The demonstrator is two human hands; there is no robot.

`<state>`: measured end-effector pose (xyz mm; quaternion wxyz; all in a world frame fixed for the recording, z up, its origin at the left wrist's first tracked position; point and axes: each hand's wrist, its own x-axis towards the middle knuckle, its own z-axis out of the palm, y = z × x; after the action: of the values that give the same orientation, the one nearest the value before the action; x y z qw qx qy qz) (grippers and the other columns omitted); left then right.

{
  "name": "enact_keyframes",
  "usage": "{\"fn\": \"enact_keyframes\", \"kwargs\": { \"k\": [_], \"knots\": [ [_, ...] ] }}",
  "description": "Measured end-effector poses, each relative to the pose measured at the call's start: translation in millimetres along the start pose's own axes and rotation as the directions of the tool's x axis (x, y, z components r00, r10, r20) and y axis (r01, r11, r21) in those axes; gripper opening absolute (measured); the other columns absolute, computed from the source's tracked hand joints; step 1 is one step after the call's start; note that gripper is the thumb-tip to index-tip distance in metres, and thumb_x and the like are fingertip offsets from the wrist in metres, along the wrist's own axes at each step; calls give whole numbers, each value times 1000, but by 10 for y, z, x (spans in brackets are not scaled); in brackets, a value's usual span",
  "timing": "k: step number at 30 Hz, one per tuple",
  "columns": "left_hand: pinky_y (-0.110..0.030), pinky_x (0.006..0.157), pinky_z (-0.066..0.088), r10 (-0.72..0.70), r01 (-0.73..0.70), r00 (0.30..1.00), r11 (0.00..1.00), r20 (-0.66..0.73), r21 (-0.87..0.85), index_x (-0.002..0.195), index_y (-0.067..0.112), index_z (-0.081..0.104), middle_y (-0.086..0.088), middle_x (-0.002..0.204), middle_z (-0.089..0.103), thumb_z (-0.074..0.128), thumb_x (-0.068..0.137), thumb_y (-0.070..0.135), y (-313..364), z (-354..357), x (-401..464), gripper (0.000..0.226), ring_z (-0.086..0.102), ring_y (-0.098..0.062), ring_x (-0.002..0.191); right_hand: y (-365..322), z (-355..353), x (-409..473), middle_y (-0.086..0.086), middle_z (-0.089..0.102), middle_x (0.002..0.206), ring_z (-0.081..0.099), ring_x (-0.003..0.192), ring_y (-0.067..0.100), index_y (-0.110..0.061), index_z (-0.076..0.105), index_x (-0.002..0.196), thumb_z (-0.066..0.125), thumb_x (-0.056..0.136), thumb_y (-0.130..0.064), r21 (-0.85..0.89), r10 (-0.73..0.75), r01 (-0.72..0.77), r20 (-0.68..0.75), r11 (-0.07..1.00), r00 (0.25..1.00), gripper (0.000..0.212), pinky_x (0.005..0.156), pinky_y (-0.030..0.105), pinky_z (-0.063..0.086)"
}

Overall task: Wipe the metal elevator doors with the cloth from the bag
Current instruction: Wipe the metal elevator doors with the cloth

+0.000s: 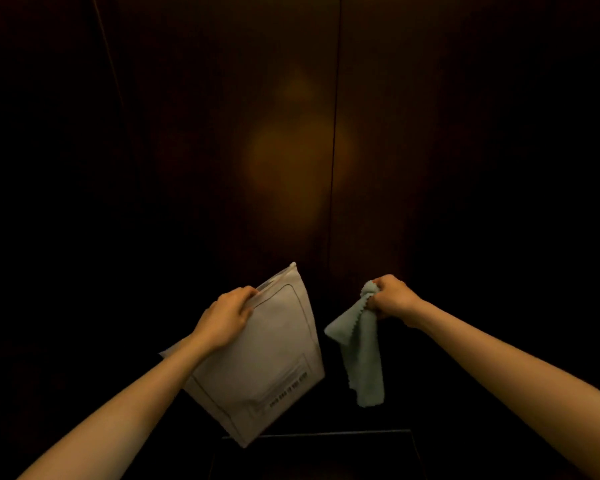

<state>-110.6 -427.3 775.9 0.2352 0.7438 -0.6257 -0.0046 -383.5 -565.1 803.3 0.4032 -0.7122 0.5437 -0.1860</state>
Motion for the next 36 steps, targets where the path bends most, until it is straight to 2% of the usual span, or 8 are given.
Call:
{"fn": "enact_keyframes", "kwargs": {
  "k": [4,8,12,15,19,28,32,36],
  "knots": [
    [-35,87,47,-80,75,994,994,-70,-76,116,20,55,-2,112,60,52,92,17,44,-96,301,24,56,-17,100,-61,-224,448,6,61,66,65,54,15,-11,55,98,47,94,-20,238,62,-74,56,968,996,13,50,27,55],
    [-34,86,46,-62,39,981,991,-183,-124,117,15,56,-5,114,60,52,93,16,103,-288,681,25,56,-20,102,-189,-348,899,5,66,91,65,79,16,-16,57,107,50,94,-30,378,-1,-11,31,926,1000,20,67,29,51],
    [-33,87,45,-23,-7,962,994,-273,-108,120,13,55,-6,116,60,52,92,16,116,-452,1119,28,55,-20,104,-393,-341,1290,1,60,99,56,90,14,-20,60,103,54,92,-35,320,-138,198,-200,927,970,19,68,28,42],
    [-32,88,45,24,-46,942,997,-335,-57,122,15,53,-5,117,59,53,92,16,51,-529,1441,30,54,-18,106,-587,-309,1534,-3,58,81,54,72,10,-21,57,80,58,90,-35,167,-295,398,-433,902,852,17,55,23,38],
    [-34,81,50,104,-108,897,994,-430,15,125,24,45,0,119,58,50,93,20,-76,-663,1866,32,57,-17,103,-872,-293,1853,-9,59,84,57,79,4,-31,54,80,57,91,-31,165,-386,537,-529,827,756,11,63,20,42],
    [-33,53,53,220,-176,822,975,-524,134,131,30,30,6,103,61,46,94,24,-422,-821,2628,40,63,-16,77,-1503,-197,2470,-12,63,95,61,93,2,-31,58,97,55,92,-22,458,-98,694,-792,555,602,10,75,17,47],
    [-31,52,51,215,-193,798,976,-563,98,131,28,31,14,91,52,47,92,21,-476,-840,2778,43,60,-13,69,-1540,-48,2585,-18,59,106,57,99,-4,-36,53,110,52,93,-28,236,-278,758,-831,608,482,19,83,19,45],
    [-33,56,54,240,-209,782,971,-575,120,129,25,36,5,97,61,49,92,21,-484,-802,2838,39,62,-16,72,-1321,58,2782,16,44,139,31,131,23,-11,36,139,56,92,-19,-368,-654,636,-696,678,295,52,109,35,23]
  ]
}}
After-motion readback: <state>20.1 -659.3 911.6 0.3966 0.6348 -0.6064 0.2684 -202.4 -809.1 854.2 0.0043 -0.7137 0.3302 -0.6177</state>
